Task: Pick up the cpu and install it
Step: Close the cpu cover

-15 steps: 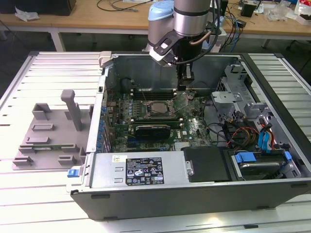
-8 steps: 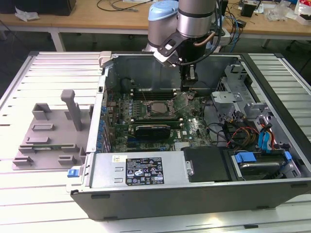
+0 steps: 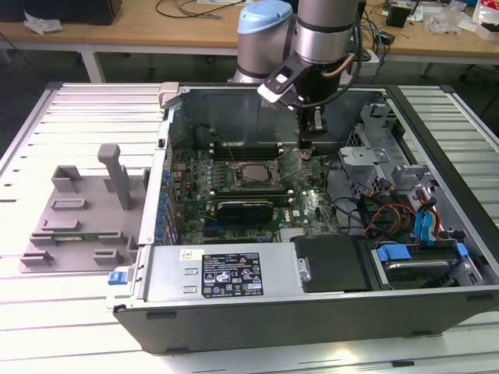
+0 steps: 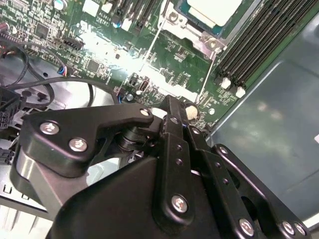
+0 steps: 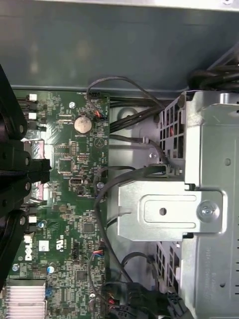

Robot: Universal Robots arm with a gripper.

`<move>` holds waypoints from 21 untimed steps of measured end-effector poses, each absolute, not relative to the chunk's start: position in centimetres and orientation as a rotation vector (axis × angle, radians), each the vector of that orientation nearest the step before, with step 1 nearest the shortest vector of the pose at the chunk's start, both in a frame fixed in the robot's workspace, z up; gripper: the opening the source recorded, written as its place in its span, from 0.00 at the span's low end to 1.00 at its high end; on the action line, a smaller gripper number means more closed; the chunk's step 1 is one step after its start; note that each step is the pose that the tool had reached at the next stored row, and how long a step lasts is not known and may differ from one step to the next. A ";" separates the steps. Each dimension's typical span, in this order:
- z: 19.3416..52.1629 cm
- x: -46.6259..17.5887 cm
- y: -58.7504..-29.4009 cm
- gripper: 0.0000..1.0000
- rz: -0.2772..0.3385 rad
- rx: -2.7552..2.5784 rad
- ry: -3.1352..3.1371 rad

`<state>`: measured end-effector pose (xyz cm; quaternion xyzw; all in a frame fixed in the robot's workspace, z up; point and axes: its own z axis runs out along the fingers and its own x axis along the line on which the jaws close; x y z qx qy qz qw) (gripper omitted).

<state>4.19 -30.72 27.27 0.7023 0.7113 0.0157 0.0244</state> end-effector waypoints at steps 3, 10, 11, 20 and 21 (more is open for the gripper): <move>27.1 4.6 -30.7 0.11 0.048 2.173 2.201; 26.9 5.3 -30.7 0.11 0.048 2.173 2.201; 26.9 5.3 -30.7 0.11 0.048 2.173 2.200; 25.7 6.1 -30.7 0.11 0.029 2.182 2.210; 25.6 6.1 -30.7 0.11 0.029 2.182 2.210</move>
